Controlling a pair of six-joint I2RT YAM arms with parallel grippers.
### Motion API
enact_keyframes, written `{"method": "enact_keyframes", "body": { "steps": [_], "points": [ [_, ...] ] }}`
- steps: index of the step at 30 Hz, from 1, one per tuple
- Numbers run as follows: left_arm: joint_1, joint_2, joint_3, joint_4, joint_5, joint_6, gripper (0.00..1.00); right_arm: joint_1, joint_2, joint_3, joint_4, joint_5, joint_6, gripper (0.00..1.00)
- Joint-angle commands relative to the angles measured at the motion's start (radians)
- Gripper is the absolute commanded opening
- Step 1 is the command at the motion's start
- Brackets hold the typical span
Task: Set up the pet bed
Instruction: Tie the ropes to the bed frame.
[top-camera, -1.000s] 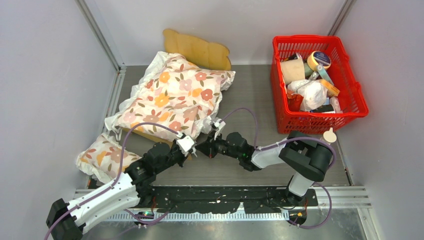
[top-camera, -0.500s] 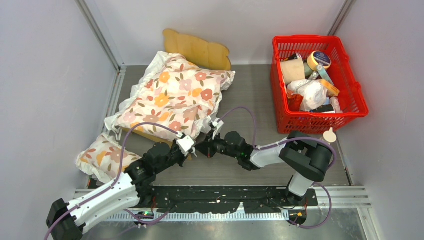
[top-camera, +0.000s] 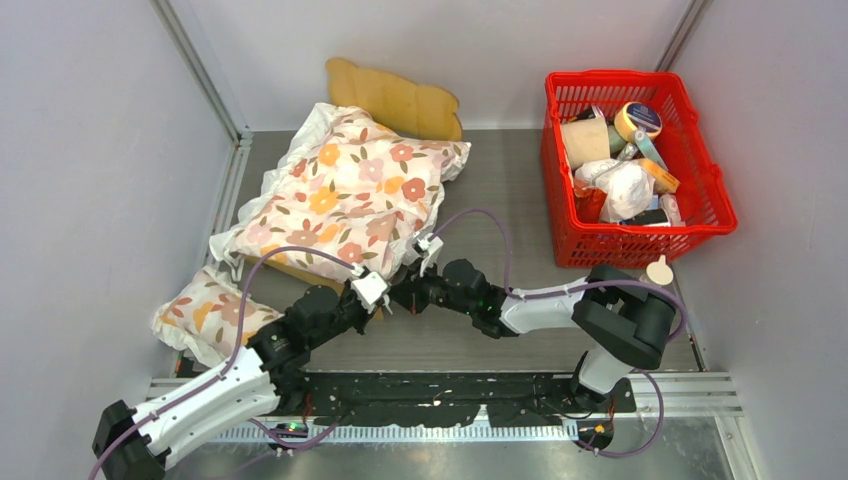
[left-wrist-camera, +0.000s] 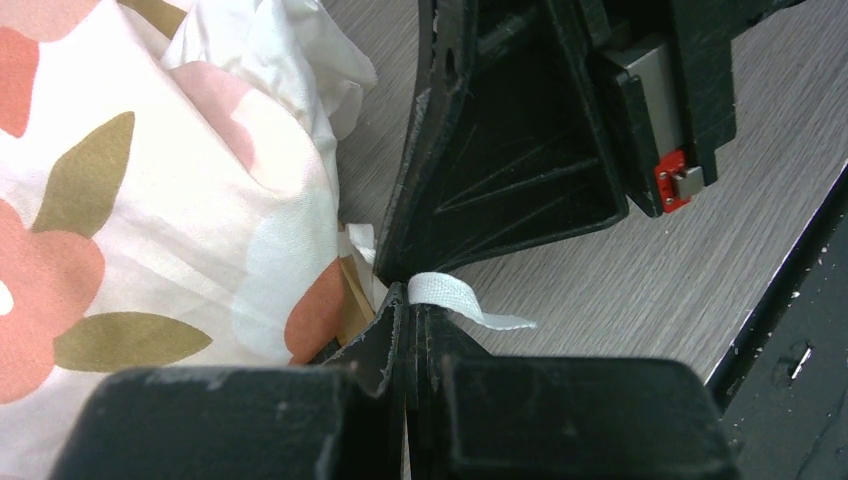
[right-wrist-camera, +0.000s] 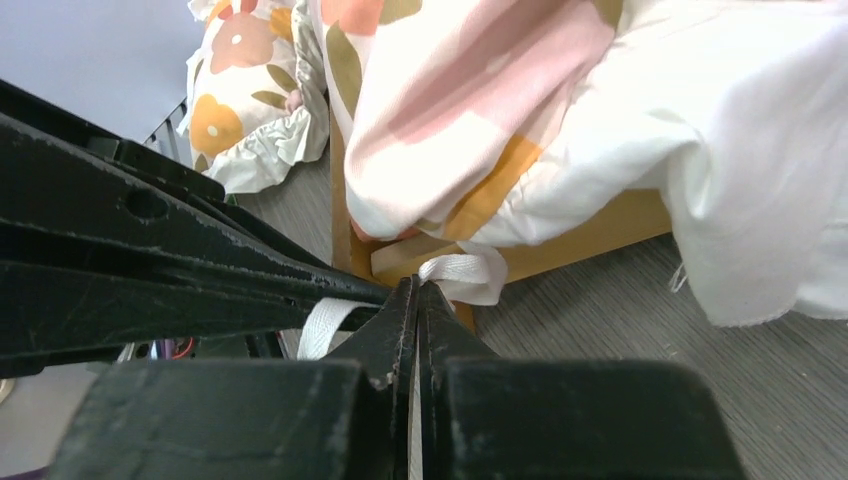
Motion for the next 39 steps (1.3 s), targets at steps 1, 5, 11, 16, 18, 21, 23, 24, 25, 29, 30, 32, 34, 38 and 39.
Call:
{"method": "enact_keyframes", "body": {
  "steps": [1,5,11,16,18,21,23,24,25,29,30,32,34,38,39],
  "points": [
    [-0.003,-0.029,0.047,0.072,0.011,0.005,0.0,0.008,-0.025,0.058,-0.011,0.027,0.014,0.05],
    [-0.003,-0.038,0.047,0.047,0.01,0.0,0.0,0.014,-0.019,0.104,-0.069,0.06,0.011,0.05],
    [-0.002,-0.045,0.045,0.043,0.01,-0.002,0.0,0.033,0.006,0.125,-0.154,0.086,-0.011,0.05],
    [-0.003,-0.043,0.05,0.043,0.009,-0.003,0.0,0.048,-0.008,0.102,-0.212,0.133,-0.036,0.05],
    [-0.003,-0.043,0.05,0.044,0.009,-0.004,0.0,0.051,-0.013,0.103,-0.242,0.14,-0.043,0.05],
    [-0.003,-0.045,0.046,0.046,0.009,-0.009,0.0,0.056,-0.01,0.109,-0.272,0.141,-0.052,0.05],
    [-0.003,-0.046,0.046,0.046,0.009,-0.013,0.0,0.056,-0.008,0.108,-0.255,0.13,-0.053,0.05],
    [-0.003,-0.046,0.046,0.045,0.009,-0.013,0.0,0.057,-0.01,0.109,-0.248,0.126,-0.053,0.05],
    [-0.003,-0.045,0.046,0.044,0.009,-0.015,0.0,0.056,-0.016,0.106,-0.24,0.121,-0.052,0.05],
    [-0.003,-0.049,0.049,0.038,0.008,-0.014,0.0,0.054,-0.072,0.082,-0.224,0.137,-0.055,0.25],
    [-0.003,-0.05,0.05,0.038,0.009,-0.013,0.0,0.051,-0.086,0.066,-0.218,0.142,-0.057,0.31],
    [-0.003,-0.051,0.05,0.038,0.009,-0.012,0.0,0.044,-0.128,0.04,-0.205,0.15,-0.067,0.38],
    [-0.003,-0.05,0.05,0.038,0.008,-0.013,0.0,0.026,-0.165,0.009,-0.176,0.147,-0.053,0.4],
    [-0.003,-0.055,0.05,0.037,0.009,-0.013,0.0,-0.034,-0.181,-0.044,-0.069,0.075,-0.014,0.38],
    [-0.003,-0.058,0.05,0.038,0.009,-0.012,0.0,-0.056,-0.172,-0.047,-0.027,0.019,-0.011,0.38]
  ]
}}
